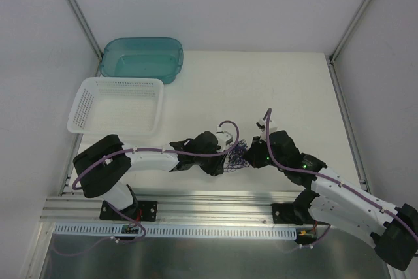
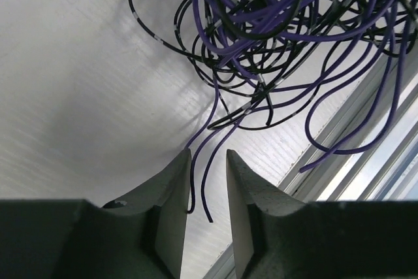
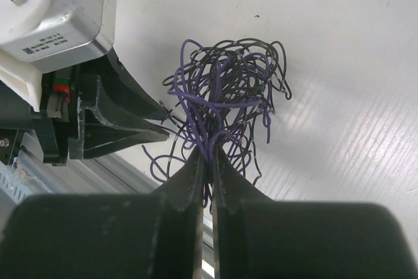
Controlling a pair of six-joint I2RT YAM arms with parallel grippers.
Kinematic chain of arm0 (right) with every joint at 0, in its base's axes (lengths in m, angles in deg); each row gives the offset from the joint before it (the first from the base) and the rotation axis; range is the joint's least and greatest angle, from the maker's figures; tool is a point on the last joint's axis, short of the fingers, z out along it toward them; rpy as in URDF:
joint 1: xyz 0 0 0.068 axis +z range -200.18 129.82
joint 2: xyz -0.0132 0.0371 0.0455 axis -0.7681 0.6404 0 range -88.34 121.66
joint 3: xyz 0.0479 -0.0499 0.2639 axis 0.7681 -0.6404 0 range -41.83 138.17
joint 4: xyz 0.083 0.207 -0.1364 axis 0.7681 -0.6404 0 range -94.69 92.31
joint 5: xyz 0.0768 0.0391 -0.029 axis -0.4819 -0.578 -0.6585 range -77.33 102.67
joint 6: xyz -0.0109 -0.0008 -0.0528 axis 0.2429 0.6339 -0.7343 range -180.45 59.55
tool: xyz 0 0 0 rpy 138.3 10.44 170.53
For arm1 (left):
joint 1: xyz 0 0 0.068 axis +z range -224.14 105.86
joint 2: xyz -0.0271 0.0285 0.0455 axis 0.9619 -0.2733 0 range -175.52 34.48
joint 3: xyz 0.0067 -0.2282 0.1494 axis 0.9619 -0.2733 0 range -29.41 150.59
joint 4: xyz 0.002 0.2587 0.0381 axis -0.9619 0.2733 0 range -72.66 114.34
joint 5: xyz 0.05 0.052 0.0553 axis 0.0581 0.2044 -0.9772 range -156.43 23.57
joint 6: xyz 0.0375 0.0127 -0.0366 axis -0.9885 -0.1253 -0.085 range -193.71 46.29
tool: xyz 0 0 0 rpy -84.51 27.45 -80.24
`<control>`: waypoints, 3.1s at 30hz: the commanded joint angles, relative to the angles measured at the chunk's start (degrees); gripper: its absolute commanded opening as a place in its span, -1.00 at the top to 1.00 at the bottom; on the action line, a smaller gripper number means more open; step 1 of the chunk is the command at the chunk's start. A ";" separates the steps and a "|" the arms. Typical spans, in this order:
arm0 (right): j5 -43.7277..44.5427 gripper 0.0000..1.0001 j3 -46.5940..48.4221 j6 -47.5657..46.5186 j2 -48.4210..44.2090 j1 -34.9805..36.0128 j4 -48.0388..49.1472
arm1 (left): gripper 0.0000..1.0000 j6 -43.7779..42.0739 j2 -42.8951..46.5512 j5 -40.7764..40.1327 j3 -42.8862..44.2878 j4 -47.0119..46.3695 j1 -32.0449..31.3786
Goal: Untangle the cables
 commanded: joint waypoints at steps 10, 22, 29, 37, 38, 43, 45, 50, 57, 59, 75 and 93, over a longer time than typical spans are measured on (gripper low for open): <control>3.06 0.99 1.59 -1.79 -2.03 0.34 0.44 | 1.00 1.52 9.06 -6.55 -0.89 1.33 0.82; 18.09 0.99 0.88 1.81 -3.70 -1.24 -9.93 | 1.00 14.96 27.43 -13.58 -13.54 1.77 8.46; 21.34 0.99 0.88 6.12 -4.05 -5.63 -14.06 | 1.00 25.07 38.51 -18.85 -22.06 1.77 9.79; 22.31 0.99 4.39 3.58 -5.54 -14.06 -20.12 | 1.00 27.37 50.89 -22.37 -24.98 5.01 10.84; 21.27 0.99 5.44 3.05 -5.81 -15.82 -20.56 | 1.00 27.36 51.61 -22.90 -24.80 5.71 10.93; 19.24 0.99 9.40 0.24 -6.60 -20.84 -22.41 | 1.00 27.36 52.94 -26.86 -23.58 13.18 11.02; 12.32 0.99 10.72 -3.35 -6.95 -21.46 -20.58 | 1.00 26.93 52.23 -26.51 -23.05 13.72 10.93; -3.61 0.97 12.14 -5.57 -0.90 -20.85 -17.59 | 1.00 24.82 44.07 -19.14 -19.89 12.32 10.93; -0.81 -0.21 10.72 -5.65 3.07 -14.17 -17.05 | 1.00 27.80 33.96 -13.15 -16.54 7.22 6.98; 1.90 -0.28 13.43 -6.70 2.63 -11.11 -19.50 | 0.86 27.81 32.02 -11.58 -15.23 7.30 5.57; 2.45 -0.29 13.36 -5.30 0.96 -2.65 -17.32 | -0.34 1.00 19.92 -0.32 0.15 8.01 4.51; 6.66 -0.28 9.85 -3.11 5.00 2.10 -10.55 | 0.30 0.03 -1.12 4.70 9.48 7.74 2.58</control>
